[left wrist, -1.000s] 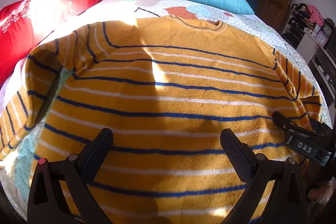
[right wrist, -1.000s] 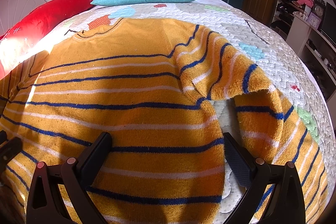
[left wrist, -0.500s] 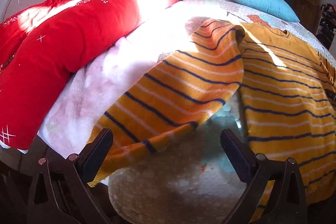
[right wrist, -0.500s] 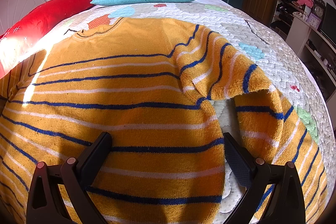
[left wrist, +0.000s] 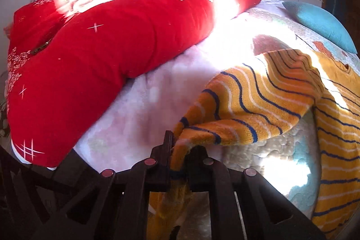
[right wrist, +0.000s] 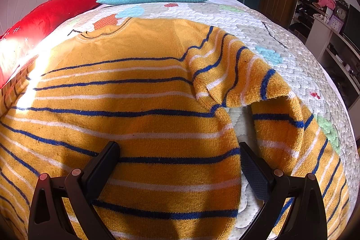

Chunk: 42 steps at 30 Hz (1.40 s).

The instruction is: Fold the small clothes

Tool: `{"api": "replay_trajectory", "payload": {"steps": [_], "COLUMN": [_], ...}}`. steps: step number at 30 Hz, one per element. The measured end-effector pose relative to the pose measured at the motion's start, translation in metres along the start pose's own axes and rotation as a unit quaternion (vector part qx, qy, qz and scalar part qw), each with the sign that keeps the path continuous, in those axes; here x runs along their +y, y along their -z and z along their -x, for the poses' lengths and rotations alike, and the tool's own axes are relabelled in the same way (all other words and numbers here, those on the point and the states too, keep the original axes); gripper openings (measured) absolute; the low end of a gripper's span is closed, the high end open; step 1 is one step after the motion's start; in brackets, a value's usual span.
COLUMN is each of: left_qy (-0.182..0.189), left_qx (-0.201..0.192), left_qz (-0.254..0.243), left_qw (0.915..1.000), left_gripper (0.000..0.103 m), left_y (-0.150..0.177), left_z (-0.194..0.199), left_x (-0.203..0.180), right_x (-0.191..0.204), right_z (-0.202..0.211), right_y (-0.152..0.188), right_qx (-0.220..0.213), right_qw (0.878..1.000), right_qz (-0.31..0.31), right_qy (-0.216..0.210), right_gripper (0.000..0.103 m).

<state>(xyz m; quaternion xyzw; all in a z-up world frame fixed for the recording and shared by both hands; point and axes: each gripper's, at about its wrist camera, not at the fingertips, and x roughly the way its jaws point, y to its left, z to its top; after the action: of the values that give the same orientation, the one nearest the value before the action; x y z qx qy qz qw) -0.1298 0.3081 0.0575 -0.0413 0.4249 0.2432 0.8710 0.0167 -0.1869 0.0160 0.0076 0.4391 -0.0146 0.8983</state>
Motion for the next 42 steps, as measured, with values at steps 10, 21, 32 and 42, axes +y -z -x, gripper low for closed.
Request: {"api": "replay_trajectory", "payload": {"steps": [10,21,32,42], "left_qy": [0.000,0.135,0.221,0.232], "left_qx": [-0.032,-0.147,-0.099,-0.071], "left_qz": [0.076,0.037,-0.083,-0.122], "left_qw": [0.9966,0.9791,0.9667,0.9625], "left_gripper": [0.046,0.095,0.095,0.095], "left_y": [0.006,-0.009,0.022,0.037], "left_z": [0.048,0.143,0.133,0.136], "left_x": [0.009,-0.094,-0.214,-0.252], "right_x": [-0.001,-0.027,-0.205,-0.205], "right_z": [-0.001,0.040,0.058,0.074], "right_y": [-0.001,0.002,0.038,0.059], "right_qx": [0.002,-0.014,0.015,0.018], "right_qw": [1.000,0.995,0.989,0.985], "right_qz": [-0.005,-0.033,-0.140,-0.147], "right_qy": [-0.006,-0.094,0.047,-0.083], "right_gripper": [0.103,0.084,0.095,0.015]}}
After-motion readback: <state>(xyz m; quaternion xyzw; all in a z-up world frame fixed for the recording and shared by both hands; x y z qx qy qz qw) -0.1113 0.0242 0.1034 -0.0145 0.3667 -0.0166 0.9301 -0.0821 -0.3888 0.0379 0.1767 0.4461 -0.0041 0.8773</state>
